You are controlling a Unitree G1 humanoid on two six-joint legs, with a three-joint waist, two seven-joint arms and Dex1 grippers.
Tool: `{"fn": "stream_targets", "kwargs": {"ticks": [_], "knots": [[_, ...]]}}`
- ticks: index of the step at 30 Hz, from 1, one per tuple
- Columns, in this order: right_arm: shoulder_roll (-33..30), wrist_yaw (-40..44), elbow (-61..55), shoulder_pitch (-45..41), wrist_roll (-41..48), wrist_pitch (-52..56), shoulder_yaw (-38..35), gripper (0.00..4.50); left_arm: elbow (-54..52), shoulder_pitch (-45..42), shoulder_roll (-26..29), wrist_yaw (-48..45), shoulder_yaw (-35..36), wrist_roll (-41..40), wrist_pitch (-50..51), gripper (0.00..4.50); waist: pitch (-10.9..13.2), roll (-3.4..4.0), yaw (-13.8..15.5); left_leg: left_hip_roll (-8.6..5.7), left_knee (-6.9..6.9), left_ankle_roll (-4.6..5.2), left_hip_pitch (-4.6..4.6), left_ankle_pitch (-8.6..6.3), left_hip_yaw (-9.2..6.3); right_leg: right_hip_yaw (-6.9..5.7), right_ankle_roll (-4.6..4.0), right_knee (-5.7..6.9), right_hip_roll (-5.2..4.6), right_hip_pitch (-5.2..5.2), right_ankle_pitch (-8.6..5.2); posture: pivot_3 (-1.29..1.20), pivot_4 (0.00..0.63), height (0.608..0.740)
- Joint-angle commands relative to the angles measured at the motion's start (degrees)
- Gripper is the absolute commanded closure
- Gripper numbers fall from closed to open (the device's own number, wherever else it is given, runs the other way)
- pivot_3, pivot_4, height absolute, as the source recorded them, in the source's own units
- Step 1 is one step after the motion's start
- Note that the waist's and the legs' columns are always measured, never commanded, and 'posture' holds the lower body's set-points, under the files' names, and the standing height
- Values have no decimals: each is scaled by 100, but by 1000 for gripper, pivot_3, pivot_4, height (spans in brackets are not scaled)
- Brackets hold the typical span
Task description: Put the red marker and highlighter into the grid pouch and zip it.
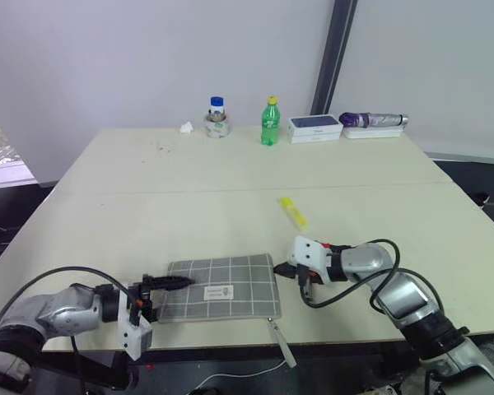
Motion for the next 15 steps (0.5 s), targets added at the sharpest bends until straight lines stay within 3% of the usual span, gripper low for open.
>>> {"fn": "stream_targets", "kwargs": {"ticks": [1, 3, 8, 15], "knots": [[11, -10, -35, -96, 8, -113, -76, 4500, -132, 145, 63, -172, -188, -3, -109, 3595, -1, 1, 4, 3, 1, 0, 0, 0, -2, -1, 0, 0, 0, 1, 0, 0, 150, 740], [6, -4, -19, -88, 15, -132, -86, 4500, -225, 185, 85, -160, -128, -34, -89, 4459, -3, 5, -4, 2, 1, 0, 0, 0, -2, 0, 0, 0, 0, 1, 0, 0, 150, 740], [47, -71, -14, -157, 176, -124, -307, 4500, -234, 241, 151, -318, -177, -486, 100, 4459, -3, 5, -7, 1, -2, 0, 1, 0, -1, 1, 0, 0, 1, -1, 0, 0, 150, 740], [-111, -108, 135, -207, 641, -168, -1053, 4500, -415, 610, 173, -758, -98, -2439, 997, 4459, -1, 3, -6, 10, 0, 0, 0, 0, -12, 2, 0, 0, 1, -1, 0, 0, 150, 740]]}}
